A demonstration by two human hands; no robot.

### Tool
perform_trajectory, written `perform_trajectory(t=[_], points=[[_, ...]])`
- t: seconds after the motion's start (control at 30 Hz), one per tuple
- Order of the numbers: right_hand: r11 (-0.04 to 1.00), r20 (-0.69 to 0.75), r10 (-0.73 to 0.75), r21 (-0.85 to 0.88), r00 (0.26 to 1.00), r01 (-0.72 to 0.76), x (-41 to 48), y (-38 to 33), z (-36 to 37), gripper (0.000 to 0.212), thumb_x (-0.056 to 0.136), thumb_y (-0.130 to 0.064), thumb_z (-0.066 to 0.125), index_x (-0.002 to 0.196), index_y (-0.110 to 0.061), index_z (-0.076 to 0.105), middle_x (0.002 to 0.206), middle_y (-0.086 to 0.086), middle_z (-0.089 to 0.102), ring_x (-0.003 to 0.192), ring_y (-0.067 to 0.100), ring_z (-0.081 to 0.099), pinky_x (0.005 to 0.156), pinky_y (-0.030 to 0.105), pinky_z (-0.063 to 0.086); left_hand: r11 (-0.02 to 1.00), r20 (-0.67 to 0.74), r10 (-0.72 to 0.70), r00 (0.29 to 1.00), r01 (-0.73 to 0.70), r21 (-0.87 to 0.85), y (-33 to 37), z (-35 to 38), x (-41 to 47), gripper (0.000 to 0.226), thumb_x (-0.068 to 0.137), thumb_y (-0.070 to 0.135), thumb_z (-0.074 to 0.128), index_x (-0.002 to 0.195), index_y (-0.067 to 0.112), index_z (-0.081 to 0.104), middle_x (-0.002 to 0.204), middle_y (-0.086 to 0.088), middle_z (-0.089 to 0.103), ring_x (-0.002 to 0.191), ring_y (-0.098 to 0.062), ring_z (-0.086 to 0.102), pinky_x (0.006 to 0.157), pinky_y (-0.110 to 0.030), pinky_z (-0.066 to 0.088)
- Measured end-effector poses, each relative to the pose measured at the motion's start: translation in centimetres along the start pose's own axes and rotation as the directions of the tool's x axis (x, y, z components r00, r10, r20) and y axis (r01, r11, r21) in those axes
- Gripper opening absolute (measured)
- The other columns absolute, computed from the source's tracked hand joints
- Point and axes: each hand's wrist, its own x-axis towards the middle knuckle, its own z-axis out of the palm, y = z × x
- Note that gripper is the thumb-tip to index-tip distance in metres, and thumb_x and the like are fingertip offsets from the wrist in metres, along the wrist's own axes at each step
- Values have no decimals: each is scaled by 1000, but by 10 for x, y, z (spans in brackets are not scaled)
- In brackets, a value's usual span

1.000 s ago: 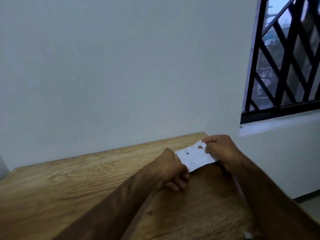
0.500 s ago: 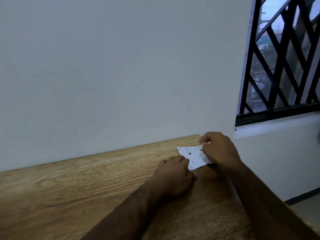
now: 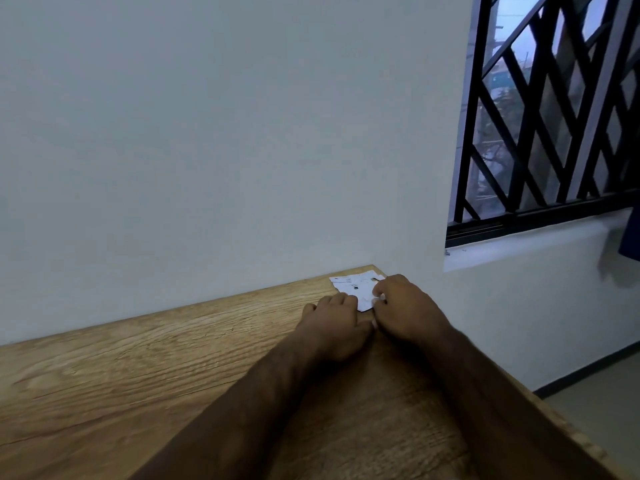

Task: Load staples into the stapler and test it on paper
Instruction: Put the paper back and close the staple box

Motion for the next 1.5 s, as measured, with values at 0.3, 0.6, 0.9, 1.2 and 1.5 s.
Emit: perform_trajectory(t=[0.3, 0.6, 0.9, 1.2, 1.5], points=[[991, 27, -75, -113, 997, 77, 14, 2, 17, 46, 104, -41, 31, 138, -19, 54, 150, 1, 52, 139, 20, 45, 112, 47, 33, 997, 66, -36, 997, 31, 76, -12, -3, 15, 65, 99, 56, 28, 157, 26, 31, 168, -3, 25, 152, -26, 22, 116, -55, 17], [997, -2, -79, -9, 997, 79, 19, 8, 29, 57, 103, -45, 31, 158, -29, 26, 171, -4, 18, 156, 19, 17, 120, 51, 19, 994, 147, -99, 984, 90, 66, -13, -13, 23, 84, 95, 66, 33, 164, 28, 2, 173, -1, 8, 157, -29, 10, 119, -60, 11], [991, -139, -83, 93, 987, 97, 5, 4, 20, 53, 101, -37, 42, 152, -23, 38, 160, 1, 40, 145, 22, 40, 114, 48, 29, 997, 137, -78, 987, 79, -1, 8, -19, -1, 85, 102, 53, 49, 163, 12, 7, 162, -21, 38, 142, -38, 43, 114, -45, 37], [941, -330, -225, 171, 917, 293, -25, -19, -18, 44, 93, -20, 61, 137, -21, 59, 149, 1, 56, 136, 21, 52, 116, 45, 36, 991, 254, -94, 963, 65, 119, 2, -65, -85, 57, 99, 55, 52, 142, 18, 56, 139, -5, 64, 129, -27, 57, 111, -48, 42], [803, -414, -207, 446, 887, 395, -137, -28, -56, 25, 91, -19, 65, 112, -29, 74, 112, -13, 71, 104, 3, 65, 84, 20, 47, 995, 300, 10, 954, -38, 87, 3, -75, -176, 51, 104, 55, 43, 134, 19, 64, 136, -5, 67, 123, -23, 60, 110, -47, 43]])
